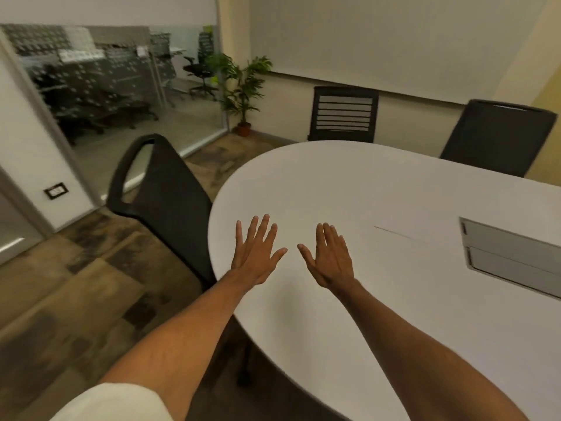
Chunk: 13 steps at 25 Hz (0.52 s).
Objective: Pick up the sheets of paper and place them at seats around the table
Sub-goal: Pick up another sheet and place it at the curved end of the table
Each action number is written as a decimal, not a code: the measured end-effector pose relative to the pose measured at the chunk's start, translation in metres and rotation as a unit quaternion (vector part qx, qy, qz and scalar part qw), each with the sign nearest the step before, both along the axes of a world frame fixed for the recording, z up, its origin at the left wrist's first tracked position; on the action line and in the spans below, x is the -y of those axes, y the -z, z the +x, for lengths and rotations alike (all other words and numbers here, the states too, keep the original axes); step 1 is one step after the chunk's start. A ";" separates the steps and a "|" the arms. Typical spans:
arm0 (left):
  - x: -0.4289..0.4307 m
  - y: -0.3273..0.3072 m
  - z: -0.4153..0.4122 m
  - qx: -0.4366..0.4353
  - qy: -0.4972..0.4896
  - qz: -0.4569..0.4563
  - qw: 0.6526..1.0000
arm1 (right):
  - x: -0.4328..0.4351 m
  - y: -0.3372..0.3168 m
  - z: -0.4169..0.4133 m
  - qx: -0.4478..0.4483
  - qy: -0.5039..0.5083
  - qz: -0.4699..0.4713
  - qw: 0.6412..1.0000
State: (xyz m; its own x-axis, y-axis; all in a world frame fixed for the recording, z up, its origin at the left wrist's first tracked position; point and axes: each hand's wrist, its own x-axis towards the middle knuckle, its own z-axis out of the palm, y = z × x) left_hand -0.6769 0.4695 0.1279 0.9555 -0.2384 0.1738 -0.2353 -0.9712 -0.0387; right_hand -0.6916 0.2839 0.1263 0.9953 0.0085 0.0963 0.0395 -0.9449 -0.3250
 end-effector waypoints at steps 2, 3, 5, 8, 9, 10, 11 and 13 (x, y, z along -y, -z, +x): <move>-0.046 -0.016 0.012 0.019 -0.021 0.017 0.999 | -0.051 -0.013 0.019 0.011 -0.021 0.004 1.000; -0.070 -0.026 0.017 0.030 -0.037 0.020 0.999 | -0.077 -0.021 0.029 0.018 -0.034 0.003 0.999; -0.113 -0.047 0.027 0.048 -0.065 0.019 0.997 | -0.123 -0.037 0.049 0.035 -0.059 -0.001 0.998; -0.175 -0.078 0.042 0.077 -0.083 0.037 0.993 | -0.184 -0.061 0.079 0.059 -0.098 -0.017 0.993; -0.193 -0.087 0.047 0.085 -0.085 0.041 0.992 | -0.203 -0.067 0.090 0.067 -0.111 -0.020 0.991; -0.209 -0.097 0.054 0.090 -0.093 0.039 0.991 | -0.220 -0.074 0.100 0.075 -0.125 -0.021 0.989; -0.226 -0.106 0.062 0.093 -0.109 0.032 0.989 | -0.239 -0.081 0.111 0.084 -0.140 -0.020 0.986; -0.255 -0.119 0.079 0.089 -0.145 0.008 0.985 | -0.274 -0.090 0.133 0.101 -0.169 -0.018 0.980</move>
